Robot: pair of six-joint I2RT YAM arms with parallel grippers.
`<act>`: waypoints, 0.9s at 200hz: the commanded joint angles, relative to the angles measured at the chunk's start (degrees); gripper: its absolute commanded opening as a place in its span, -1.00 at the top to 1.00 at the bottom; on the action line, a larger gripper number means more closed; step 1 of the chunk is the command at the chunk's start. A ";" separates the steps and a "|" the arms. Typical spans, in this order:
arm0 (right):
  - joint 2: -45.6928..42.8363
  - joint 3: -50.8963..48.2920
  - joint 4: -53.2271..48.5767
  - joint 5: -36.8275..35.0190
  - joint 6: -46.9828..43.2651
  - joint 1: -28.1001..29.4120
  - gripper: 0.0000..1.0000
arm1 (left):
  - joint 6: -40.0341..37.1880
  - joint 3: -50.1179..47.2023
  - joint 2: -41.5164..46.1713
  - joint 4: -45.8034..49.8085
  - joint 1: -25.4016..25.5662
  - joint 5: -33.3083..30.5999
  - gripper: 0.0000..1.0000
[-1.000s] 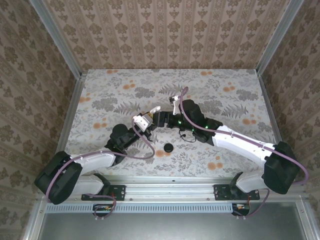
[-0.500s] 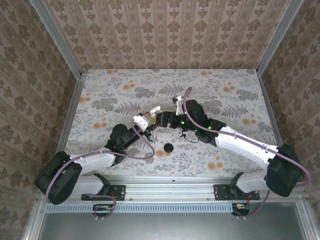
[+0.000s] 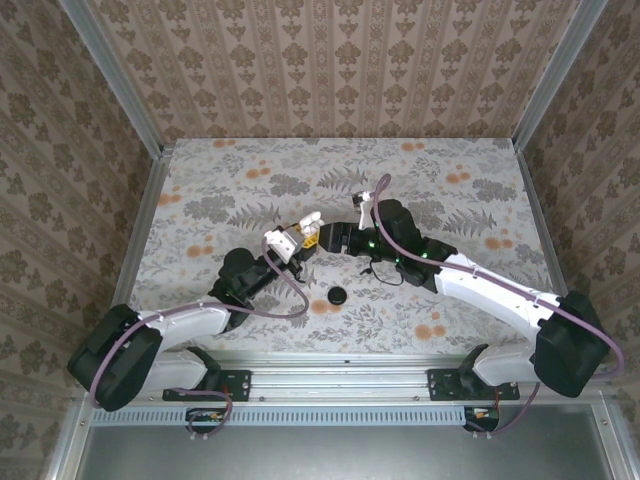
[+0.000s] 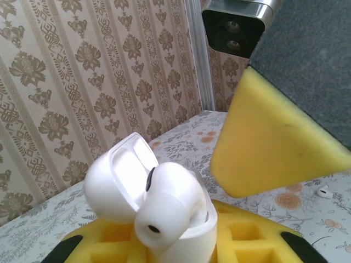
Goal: Insert wireless bluetooth earbuds into charging case
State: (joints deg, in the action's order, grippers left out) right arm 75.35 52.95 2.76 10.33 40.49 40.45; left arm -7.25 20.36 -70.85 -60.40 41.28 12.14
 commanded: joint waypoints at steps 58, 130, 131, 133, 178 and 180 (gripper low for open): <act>-3.79 -0.26 1.50 4.46 -0.70 0.05 -0.43 | 1.62 0.96 0.91 0.55 0.12 -1.17 0.82; 0.17 3.38 1.11 3.32 0.02 2.33 -0.69 | 1.89 1.50 0.27 0.10 0.11 -0.72 0.83; 0.20 3.47 1.06 3.31 0.02 2.34 -0.69 | 1.88 1.51 0.23 0.06 0.11 -0.72 0.83; 0.29 3.48 1.05 3.23 -0.02 2.35 -0.69 | 1.88 1.52 0.26 0.07 0.10 -0.72 0.83; 1.77 4.24 1.12 2.34 -0.06 2.69 -0.77 | 1.89 1.69 0.21 0.20 0.12 -0.54 0.83; 1.85 4.28 1.11 2.29 -0.06 2.70 -0.77 | 1.93 1.70 0.19 0.20 0.12 -0.54 0.83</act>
State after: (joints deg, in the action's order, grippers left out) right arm 76.31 55.16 4.45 13.72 40.73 42.70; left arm -6.37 20.36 -70.85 -59.13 41.28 11.68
